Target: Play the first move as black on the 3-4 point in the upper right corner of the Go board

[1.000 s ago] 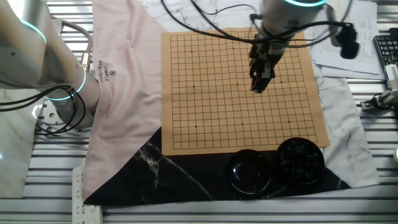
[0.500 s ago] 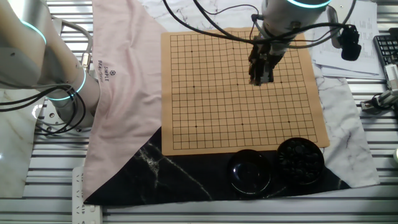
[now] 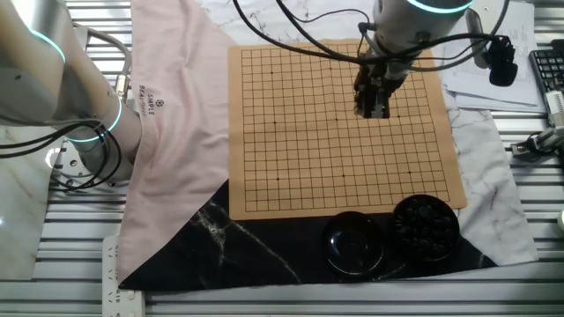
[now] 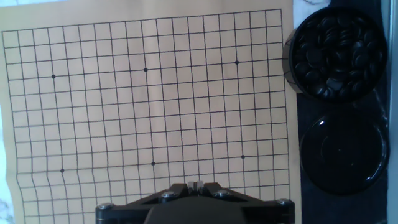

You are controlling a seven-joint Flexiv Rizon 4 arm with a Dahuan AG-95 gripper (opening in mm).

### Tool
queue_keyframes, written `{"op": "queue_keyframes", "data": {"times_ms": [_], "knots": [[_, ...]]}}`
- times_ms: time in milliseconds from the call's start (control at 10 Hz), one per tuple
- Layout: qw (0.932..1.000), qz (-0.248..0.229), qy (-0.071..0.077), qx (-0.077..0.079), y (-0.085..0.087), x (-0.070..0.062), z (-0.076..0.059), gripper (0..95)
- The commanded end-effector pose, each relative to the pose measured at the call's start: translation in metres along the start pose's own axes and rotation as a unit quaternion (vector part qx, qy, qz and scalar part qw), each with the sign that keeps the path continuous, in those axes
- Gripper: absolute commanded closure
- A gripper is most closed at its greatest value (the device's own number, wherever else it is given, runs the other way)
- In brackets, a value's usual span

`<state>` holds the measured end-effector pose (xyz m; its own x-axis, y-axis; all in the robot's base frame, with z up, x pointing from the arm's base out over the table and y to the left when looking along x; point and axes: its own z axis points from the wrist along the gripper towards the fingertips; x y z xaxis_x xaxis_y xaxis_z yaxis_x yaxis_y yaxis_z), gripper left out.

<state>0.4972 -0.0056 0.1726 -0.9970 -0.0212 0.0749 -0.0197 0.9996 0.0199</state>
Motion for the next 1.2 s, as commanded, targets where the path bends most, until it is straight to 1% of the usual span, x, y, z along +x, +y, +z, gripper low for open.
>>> {"op": "queue_keyframes", "data": {"times_ms": [100,300,400,500,600,700,800,900,1000,1100,1200], "knots": [[0.9998,-0.019,0.003,0.000,-0.009,0.004,-0.003,95.0],[0.9995,-0.031,0.002,-0.001,-0.020,0.007,-0.004,95.0],[0.9991,-0.043,0.001,0.001,-0.035,0.007,-0.004,95.0],[0.9987,-0.051,0.003,0.002,-0.046,0.003,-0.008,95.0],[0.9984,-0.057,0.003,0.006,-0.055,-0.003,-0.010,95.0],[0.9982,-0.059,0.003,0.008,-0.061,-0.008,-0.009,95.0],[0.9978,-0.065,0.002,0.009,-0.069,-0.016,-0.006,95.0],[0.9976,-0.068,0.001,0.009,-0.075,-0.025,0.000,95.0],[0.9977,-0.068,0.000,0.009,-0.076,-0.028,0.004,95.0],[0.9978,-0.066,-0.001,0.009,-0.078,-0.033,0.013,95.0],[0.9978,-0.065,-0.001,0.009,-0.079,-0.036,0.021,95.0]]}}
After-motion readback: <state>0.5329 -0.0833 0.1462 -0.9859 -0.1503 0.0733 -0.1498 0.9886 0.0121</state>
